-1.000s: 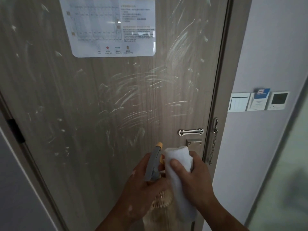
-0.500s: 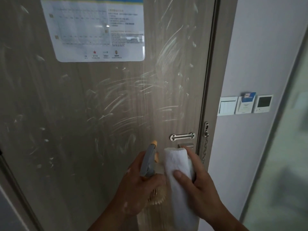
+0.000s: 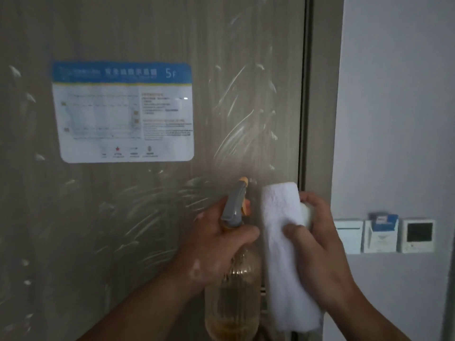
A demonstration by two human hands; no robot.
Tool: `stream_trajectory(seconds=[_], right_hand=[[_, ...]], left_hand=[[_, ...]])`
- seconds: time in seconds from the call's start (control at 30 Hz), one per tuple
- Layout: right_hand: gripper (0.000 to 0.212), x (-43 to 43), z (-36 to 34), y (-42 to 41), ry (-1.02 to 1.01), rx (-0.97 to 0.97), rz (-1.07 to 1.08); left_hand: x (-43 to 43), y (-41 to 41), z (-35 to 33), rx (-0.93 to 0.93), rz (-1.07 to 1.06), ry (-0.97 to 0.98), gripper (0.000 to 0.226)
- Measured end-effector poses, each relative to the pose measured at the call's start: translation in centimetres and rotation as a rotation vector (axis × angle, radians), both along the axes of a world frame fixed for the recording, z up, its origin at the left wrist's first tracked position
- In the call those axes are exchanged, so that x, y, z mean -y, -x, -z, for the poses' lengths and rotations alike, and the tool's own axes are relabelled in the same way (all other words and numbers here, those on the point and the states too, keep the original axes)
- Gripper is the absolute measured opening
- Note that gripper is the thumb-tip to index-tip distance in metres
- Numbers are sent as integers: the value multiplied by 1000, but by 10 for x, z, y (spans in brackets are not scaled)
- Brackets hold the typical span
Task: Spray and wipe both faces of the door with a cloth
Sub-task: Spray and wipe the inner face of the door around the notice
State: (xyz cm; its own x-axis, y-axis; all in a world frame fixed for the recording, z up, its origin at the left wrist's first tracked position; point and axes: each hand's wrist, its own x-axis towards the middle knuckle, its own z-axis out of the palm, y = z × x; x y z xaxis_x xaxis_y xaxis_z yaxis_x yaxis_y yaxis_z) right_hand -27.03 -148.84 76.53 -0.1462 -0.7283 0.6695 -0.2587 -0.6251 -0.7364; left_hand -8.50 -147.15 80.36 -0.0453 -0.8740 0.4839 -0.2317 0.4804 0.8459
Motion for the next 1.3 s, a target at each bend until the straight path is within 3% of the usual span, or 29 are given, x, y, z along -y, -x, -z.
stream_trajectory(seconds=[0.13,0.23,0.33,0.47,0.7,0.8,0.87,1.13,1.3], right_hand=[[36,33,-45,27,131,-11,33],[27,52,-66,41,219,104,54],[25,66,-81,49,192,232,31],[24,79,-103,45,177,219,25],[34,86,-137,26,311,116,-20],[62,84,-142,21,322,43,-176],[67,83,-149,22,318,-38,-208],[58,103,-219,26,538,-210,160],[58,117,-274,38,639,-293,435]], left_hand=[[32,18,-32,-38,-34,41,41],[48,29,-49,-73,-60,59,42],[57,38,-66,-38,-94,81,31],[67,51,-86,-12,-123,106,21],[77,56,-106,68,-122,208,12],[75,52,-114,64,-70,232,17],[75,49,-122,62,-59,236,20],[90,37,-192,10,-108,226,22],[93,32,-232,-30,-47,249,12]])
